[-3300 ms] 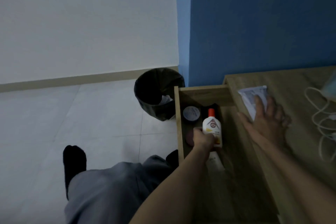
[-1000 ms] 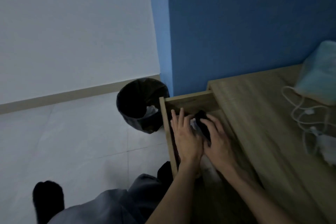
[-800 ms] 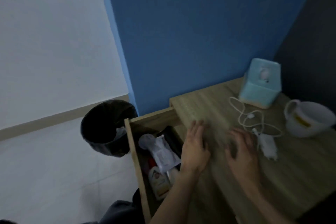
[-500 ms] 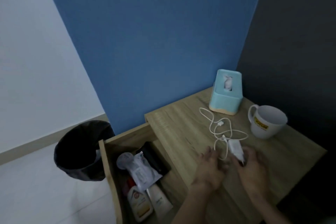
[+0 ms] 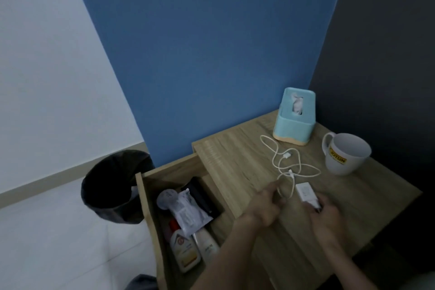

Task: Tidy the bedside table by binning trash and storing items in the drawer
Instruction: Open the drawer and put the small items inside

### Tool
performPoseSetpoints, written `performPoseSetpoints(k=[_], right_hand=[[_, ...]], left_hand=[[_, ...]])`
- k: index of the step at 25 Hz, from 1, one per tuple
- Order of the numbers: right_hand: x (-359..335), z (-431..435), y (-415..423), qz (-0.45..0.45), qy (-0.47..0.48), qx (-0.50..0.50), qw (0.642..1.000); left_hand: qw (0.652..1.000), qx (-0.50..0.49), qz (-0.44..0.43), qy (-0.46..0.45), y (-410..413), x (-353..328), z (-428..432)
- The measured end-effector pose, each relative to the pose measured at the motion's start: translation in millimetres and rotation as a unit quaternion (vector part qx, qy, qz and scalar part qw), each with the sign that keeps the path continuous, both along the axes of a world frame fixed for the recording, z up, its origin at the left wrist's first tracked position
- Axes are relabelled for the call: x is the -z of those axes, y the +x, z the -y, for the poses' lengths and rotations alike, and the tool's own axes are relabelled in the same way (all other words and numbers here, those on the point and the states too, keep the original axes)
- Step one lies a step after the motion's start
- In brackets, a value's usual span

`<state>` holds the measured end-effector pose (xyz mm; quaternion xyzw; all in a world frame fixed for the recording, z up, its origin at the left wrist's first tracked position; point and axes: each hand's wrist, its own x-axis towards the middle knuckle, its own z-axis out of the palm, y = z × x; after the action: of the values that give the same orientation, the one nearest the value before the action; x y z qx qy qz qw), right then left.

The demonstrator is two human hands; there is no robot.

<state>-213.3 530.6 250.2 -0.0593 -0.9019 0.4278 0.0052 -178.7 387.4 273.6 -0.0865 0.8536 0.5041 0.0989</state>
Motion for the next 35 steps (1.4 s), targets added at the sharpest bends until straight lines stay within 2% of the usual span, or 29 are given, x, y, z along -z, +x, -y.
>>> performPoseSetpoints(k=[2,4,5,7,9,11,12,13,16,19,21,24,26,28,31,33,35], right_hand=[[1,7,17,0.019,-0.078,0.019,0.997],[0,24,43,0.056,-0.179,0.023,0.982],[1,34,58,0.071,-0.222,0.016,0.972],[0,56,88,0.096,-0.262,-0.027,0.96],[5,76,115,0.137,-0.249,-0.104,0.953],[16,92,130,0.181,-0.169,-0.198,0.948],[23,102,137,0.191,-0.107,-0.251,0.943],[30,108,140,0.196,-0.052,-0.287,0.936],[48,124,144,0.275,0.001,-0.317,0.908],[68,139,144,0.359,0.074,-0.333,0.869],[76,152,146,0.362,0.113,-0.317,0.869],[103,166,148,0.353,0.105,-0.25,0.895],[115,168,151,0.368,0.094,-0.254,0.89],[130,168,151,0.37,0.093,-0.282,0.88],[118,159,157,0.363,0.146,-0.319,0.863],[117,158,161,0.305,0.167,-0.357,0.867],[117,160,163,0.293,0.197,-0.37,0.859]], left_hand=[[0.999,-0.034,-0.002,0.017,9,-4,16],[0.988,-0.143,-0.033,0.047,28,-4,39],[0.972,-0.216,-0.063,0.06,43,-3,52],[0.93,-0.354,-0.092,0.019,78,-3,69],[0.887,-0.452,-0.076,-0.053,110,0,82],[0.861,-0.499,-0.02,-0.092,133,9,91],[0.85,-0.522,0.029,-0.074,147,15,95],[0.837,-0.543,0.067,-0.018,156,17,96],[0.797,-0.571,0.089,0.174,176,23,94],[0.785,-0.57,0.079,0.228,182,25,100],[0.785,-0.563,0.082,0.243,184,30,102],[0.787,-0.56,0.091,0.244,184,36,103],[0.778,-0.569,0.091,0.248,182,36,104],[0.77,-0.579,0.081,0.256,181,32,104],[0.766,-0.586,0.077,0.254,179,29,103],[0.765,-0.587,0.075,0.252,178,26,104],[0.759,-0.595,0.071,0.256,177,26,105]])
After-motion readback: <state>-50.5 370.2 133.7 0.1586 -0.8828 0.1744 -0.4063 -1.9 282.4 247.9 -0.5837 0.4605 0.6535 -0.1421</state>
